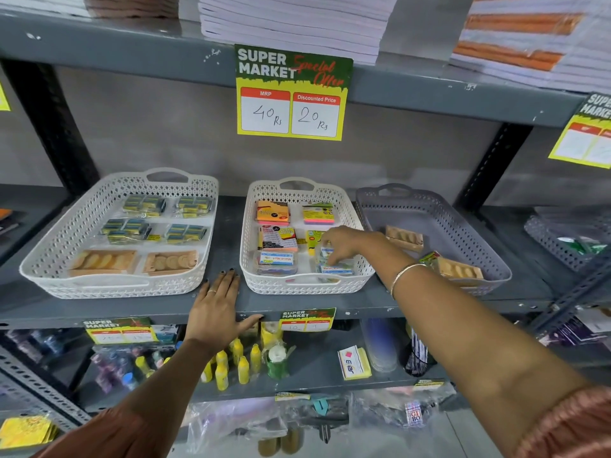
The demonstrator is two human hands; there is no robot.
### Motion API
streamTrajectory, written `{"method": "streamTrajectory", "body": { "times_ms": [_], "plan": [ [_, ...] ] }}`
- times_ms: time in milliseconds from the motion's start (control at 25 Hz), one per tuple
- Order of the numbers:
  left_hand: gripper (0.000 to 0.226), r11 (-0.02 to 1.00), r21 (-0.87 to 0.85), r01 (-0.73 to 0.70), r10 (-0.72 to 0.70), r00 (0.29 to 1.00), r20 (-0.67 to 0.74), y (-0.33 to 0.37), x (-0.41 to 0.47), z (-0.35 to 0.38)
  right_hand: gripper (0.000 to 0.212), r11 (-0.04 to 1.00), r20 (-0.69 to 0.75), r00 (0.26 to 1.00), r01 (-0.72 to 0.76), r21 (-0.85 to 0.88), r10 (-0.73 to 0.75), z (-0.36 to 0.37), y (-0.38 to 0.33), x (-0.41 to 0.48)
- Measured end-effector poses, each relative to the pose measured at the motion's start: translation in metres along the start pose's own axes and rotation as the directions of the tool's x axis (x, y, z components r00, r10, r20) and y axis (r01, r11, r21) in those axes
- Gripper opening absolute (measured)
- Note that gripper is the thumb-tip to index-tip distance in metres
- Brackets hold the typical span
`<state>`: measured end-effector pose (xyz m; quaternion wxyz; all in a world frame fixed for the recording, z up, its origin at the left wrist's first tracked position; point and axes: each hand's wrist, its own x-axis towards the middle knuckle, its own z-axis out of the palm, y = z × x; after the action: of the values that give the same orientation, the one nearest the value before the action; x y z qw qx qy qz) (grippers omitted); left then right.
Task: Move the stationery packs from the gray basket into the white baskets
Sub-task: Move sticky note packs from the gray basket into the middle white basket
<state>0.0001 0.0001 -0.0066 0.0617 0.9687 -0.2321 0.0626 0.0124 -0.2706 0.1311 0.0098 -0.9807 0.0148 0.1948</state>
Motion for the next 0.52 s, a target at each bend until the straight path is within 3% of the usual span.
{"method": "streamTrajectory", "body": {
  "times_ms": [360, 440, 520],
  "plan": [
    [0.106, 1.000, -0.003, -0.001, 0.001, 1.000, 0.001, 0.000, 0.001, 0.000, 0.060, 1.000, 0.014, 1.000, -0.011, 0.004, 0.011, 0.016, 0.002, -0.002],
    [0.105, 1.000, -0.002, 0.001, -0.001, 1.000, 0.005, 0.000, 0.001, 0.000, 0.064, 0.997, 0.022, 1.000, -0.016, 0.078, 0.015, 0.010, 0.006, -0.003],
    [0.105, 1.000, -0.005, 0.001, -0.001, 1.000, 0.014, -0.001, 0.001, 0.001, 0.054, 0.970, -0.104, 0.992, -0.043, 0.238, 0.070, 0.001, 0.019, -0.006]
  ]
}}
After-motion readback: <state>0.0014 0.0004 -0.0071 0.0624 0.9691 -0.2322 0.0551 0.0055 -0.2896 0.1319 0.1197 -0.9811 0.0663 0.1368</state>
